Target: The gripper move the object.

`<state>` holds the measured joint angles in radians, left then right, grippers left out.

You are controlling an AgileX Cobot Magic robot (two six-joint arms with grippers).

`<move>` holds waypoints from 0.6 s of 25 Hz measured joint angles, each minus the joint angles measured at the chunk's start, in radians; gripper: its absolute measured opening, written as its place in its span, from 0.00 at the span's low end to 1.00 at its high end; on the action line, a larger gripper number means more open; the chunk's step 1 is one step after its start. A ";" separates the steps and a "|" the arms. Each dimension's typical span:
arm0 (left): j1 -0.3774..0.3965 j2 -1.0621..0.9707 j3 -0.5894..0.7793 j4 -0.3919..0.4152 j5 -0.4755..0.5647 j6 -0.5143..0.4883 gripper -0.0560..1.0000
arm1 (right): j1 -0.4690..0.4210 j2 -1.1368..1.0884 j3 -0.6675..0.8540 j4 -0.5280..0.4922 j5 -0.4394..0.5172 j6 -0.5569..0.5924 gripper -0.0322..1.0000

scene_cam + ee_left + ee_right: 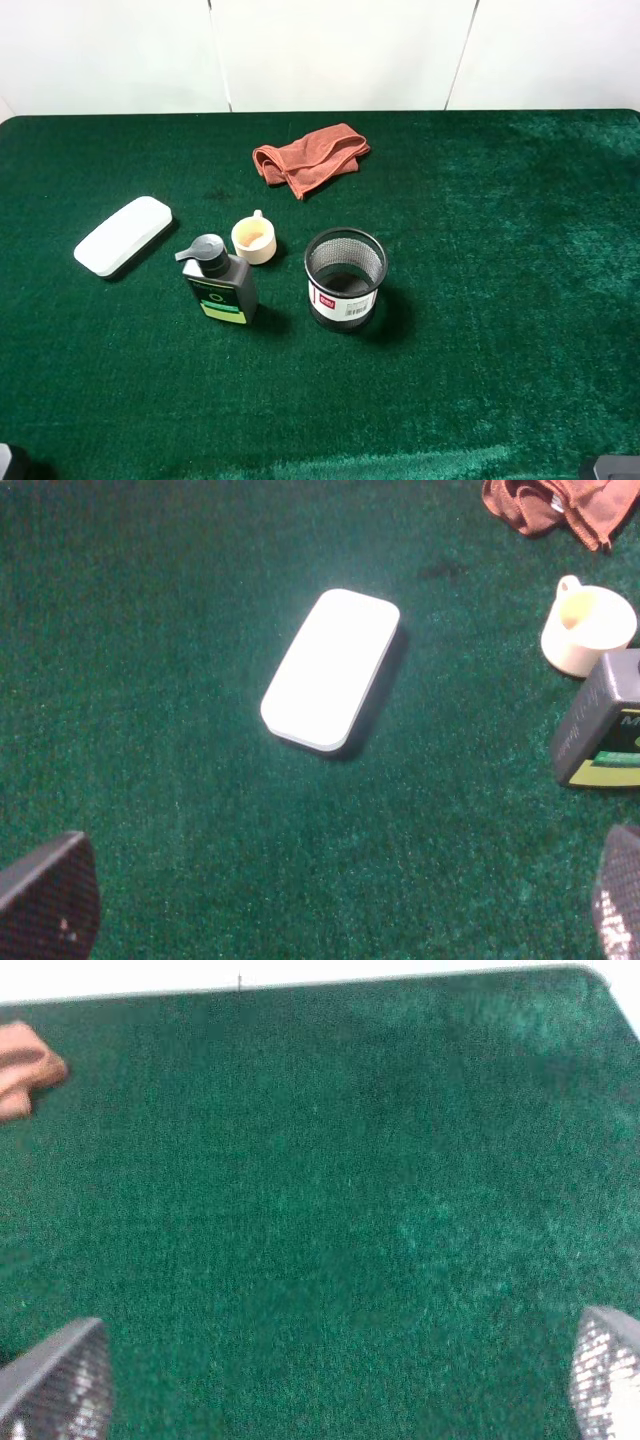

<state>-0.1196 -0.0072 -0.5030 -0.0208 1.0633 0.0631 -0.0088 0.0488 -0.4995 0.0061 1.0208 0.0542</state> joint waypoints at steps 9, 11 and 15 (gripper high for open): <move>0.000 0.000 0.000 0.000 0.000 0.000 0.99 | 0.000 -0.055 0.000 0.000 0.001 0.000 0.70; 0.000 0.000 0.000 0.000 0.000 0.000 0.99 | 0.000 -0.055 0.000 0.000 0.001 0.000 0.70; 0.000 0.000 0.000 0.000 0.000 0.000 0.99 | 0.000 -0.055 0.000 0.000 0.001 0.000 0.70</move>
<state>-0.1196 -0.0072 -0.5030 -0.0208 1.0633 0.0631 -0.0088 -0.0062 -0.4995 0.0061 1.0221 0.0542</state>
